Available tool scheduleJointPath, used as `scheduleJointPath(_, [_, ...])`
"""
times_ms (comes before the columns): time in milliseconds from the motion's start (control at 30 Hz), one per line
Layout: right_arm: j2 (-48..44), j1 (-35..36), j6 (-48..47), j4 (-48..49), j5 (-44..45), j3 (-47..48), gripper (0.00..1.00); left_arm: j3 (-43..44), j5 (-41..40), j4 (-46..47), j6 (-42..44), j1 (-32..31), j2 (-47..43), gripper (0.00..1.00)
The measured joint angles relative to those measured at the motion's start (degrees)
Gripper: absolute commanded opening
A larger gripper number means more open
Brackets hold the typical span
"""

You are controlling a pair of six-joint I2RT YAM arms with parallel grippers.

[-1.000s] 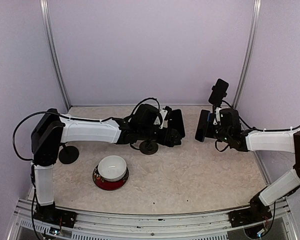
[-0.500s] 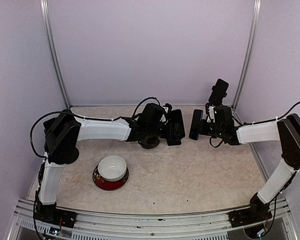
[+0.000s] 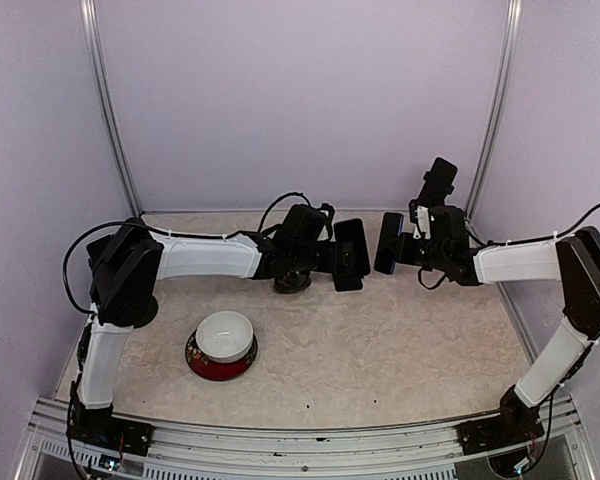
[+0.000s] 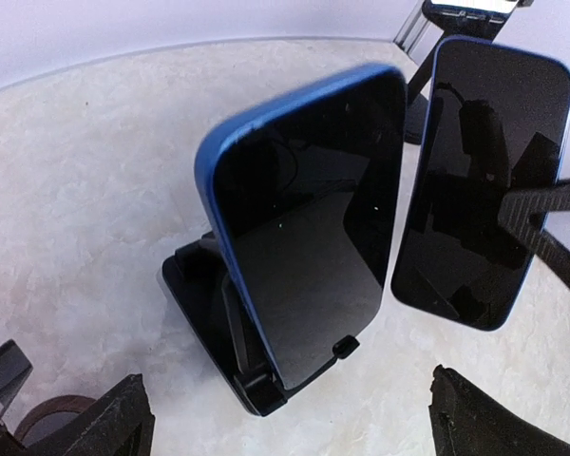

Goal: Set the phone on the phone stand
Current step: Adjust the phone stand at the center of the board.

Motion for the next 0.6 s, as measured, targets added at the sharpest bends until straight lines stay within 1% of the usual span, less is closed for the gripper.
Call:
scheduleJointPath(133, [-0.07, 0.00, -0.02, -0.17, -0.09, 0.00, 0.00, 1.75, 2.01, 2.80, 1.36, 0.37, -0.07, 0.99])
scheduleJointPath(300, [-1.20, 0.00, -0.24, -0.94, -0.24, -0.02, 0.00, 0.48, 9.22, 7.82, 2.82, 0.31, -1.64, 0.99])
scheduleJointPath(433, [-2.47, -0.02, -0.42, -1.07, -0.44, -0.02, 0.00, -1.05, 14.67, 9.55, 4.81, 0.28, -5.14, 0.99])
scheduleJointPath(600, [-3.23, -0.02, -0.57, -1.16, -1.03, -0.09, 0.00, -5.11, 18.27, 9.81, 8.92, 0.70, -13.38, 0.99])
